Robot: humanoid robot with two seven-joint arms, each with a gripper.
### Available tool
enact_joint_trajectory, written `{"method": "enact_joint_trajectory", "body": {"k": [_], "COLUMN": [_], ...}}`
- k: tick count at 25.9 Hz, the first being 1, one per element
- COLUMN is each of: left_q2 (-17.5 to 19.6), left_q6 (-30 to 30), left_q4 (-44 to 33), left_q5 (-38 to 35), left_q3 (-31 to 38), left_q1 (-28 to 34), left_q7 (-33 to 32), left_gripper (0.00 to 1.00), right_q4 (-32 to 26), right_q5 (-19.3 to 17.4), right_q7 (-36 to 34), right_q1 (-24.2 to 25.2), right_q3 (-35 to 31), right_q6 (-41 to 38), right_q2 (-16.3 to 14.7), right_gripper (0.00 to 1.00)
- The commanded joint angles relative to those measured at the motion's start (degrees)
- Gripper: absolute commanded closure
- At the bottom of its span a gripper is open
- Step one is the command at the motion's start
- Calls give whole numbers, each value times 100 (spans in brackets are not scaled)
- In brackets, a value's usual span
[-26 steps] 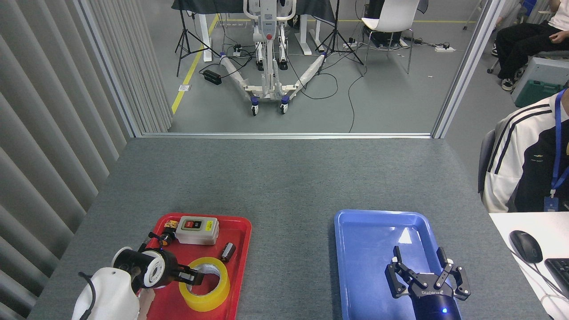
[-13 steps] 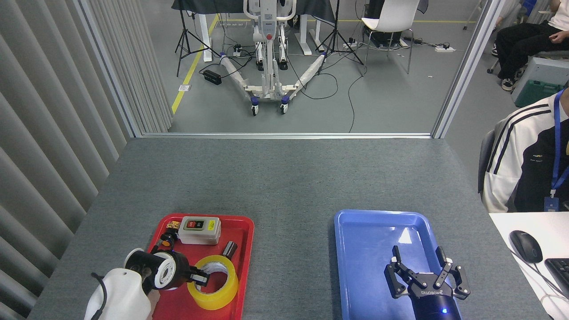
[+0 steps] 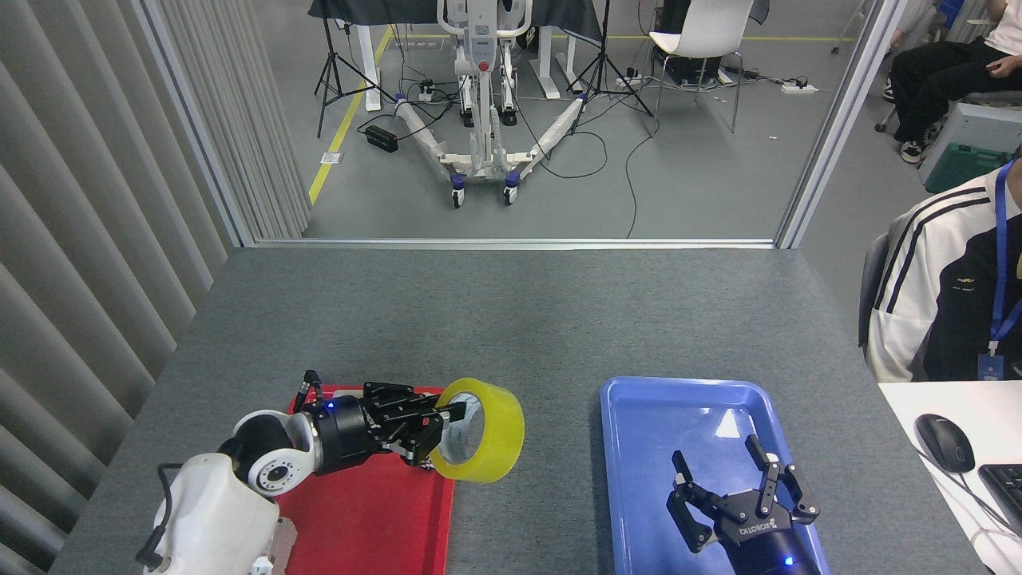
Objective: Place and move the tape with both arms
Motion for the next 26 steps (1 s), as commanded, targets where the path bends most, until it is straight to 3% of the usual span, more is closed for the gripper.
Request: {"method": "enact_joint_trajectory", "body": {"k": [1, 4, 7, 10, 15, 23, 24, 26], "left_q2": [-254, -421, -456, -491, -535, -632, -632, -641], "left_q6": [-120, -120, -120, -120, -120, -120, -120, -120], "left_q4": [482, 527, 527, 509, 342, 377, 377, 368], "left_q5": [224, 224, 241, 250, 268, 268, 268, 268], "left_q3": [-217, -252, -270, -454, -876, -911, -911, -920], "left_q1": [4, 4, 4, 13, 127, 136, 145, 180], "left_q7": [977, 968, 977, 1012, 1029, 1021, 1021, 1021], "left_gripper": [100, 100, 100, 100, 100, 100, 100, 100], "right_q4": [-30, -109, -126, -170, -144, -83, -74, -74], "right_q5": [63, 63, 63, 63, 80, 318, 326, 335], "right_q7": [-400, -672, -813, -839, -839, -839, -839, -839], "right_q1": [119, 189, 180, 66, -426, -400, -400, -417], "right_q3": [-198, -356, -339, -233, 593, 1217, 1252, 1287], "right_q6": [-1355, -2568, -3219, -3281, -3026, -3087, -3105, -3123], "right_q2": [-218, -324, -368, -385, -359, -315, -298, -271], "right_gripper": [0, 0, 0, 0, 0, 1, 4, 21]}}
